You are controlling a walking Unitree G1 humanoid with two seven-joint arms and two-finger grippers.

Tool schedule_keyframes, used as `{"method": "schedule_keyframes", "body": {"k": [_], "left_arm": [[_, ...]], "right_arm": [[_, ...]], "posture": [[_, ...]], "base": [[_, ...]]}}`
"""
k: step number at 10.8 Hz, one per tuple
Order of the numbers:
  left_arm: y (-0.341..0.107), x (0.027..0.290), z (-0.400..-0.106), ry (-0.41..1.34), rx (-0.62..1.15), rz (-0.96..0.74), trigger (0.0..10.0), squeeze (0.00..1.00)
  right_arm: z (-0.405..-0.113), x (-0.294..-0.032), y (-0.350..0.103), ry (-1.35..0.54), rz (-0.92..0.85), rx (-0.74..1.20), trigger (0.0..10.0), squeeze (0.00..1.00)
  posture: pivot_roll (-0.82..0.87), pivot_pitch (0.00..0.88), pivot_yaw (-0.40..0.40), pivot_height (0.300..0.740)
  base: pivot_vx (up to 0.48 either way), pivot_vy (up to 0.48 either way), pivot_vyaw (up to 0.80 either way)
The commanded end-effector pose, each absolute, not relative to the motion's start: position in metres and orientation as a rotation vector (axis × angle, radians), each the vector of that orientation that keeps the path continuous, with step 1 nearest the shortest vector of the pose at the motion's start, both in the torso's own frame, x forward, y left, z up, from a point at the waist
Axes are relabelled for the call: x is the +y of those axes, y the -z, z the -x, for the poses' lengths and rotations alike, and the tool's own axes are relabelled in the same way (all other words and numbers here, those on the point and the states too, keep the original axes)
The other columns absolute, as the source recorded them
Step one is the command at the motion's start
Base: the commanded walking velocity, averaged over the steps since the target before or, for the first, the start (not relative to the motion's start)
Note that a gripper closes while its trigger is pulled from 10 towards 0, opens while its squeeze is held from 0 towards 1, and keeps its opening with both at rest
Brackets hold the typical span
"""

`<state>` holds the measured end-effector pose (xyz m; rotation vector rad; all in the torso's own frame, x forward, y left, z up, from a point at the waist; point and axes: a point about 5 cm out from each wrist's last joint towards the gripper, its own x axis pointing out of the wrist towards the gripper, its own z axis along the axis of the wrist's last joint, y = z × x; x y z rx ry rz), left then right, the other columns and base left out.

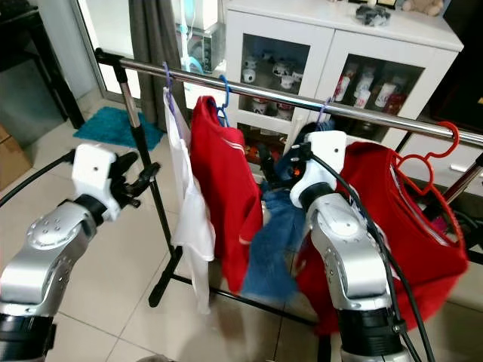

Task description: Hang hanger

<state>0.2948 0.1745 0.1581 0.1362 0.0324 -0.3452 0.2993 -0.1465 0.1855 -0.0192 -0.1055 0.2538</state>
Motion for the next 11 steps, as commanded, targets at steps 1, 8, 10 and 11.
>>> {"method": "schedule_keyframes", "body": {"k": [1, 8, 10, 11], "left_arm": [[-0.16, 0.171, -0.294, 0.342, 0.021, -0.14, 10.0, 0.0], [-0.161, 0.171, -0.291, 0.29, 0.021, -0.168, 10.0, 0.0], [-0.161, 0.165, -0.293, 0.292, 0.022, -0.197, 10.0, 0.0], [-0.161, 0.165, -0.293, 0.282, 0.024, -0.21, 10.0, 0.0]], "right_arm": [[-0.296, -0.154, -0.195, -0.224, 0.014, -0.173, 10.0, 0.0], [-0.274, -0.138, -0.165, -0.364, -0.19, 0.001, 10.0, 0.0], [-0.275, -0.129, -0.158, -0.341, -0.231, 0.044, 10.0, 0.0], [-0.275, -0.129, -0.157, -0.337, -0.218, 0.051, 10.0, 0.0]], "posture": [[0.0, 0.0, -0.024, 0.74], [0.0, 0.004, -0.035, 0.74], [0.0, 0.029, -0.028, 0.74], [0.0, 0.029, -0.028, 0.74]], "base": [[0.0, 0.0, 0.0], [0.0, 0.0, 0.0], [0.0, 0.0, 0.4], [0.0, 0.0, 0.8]]}}
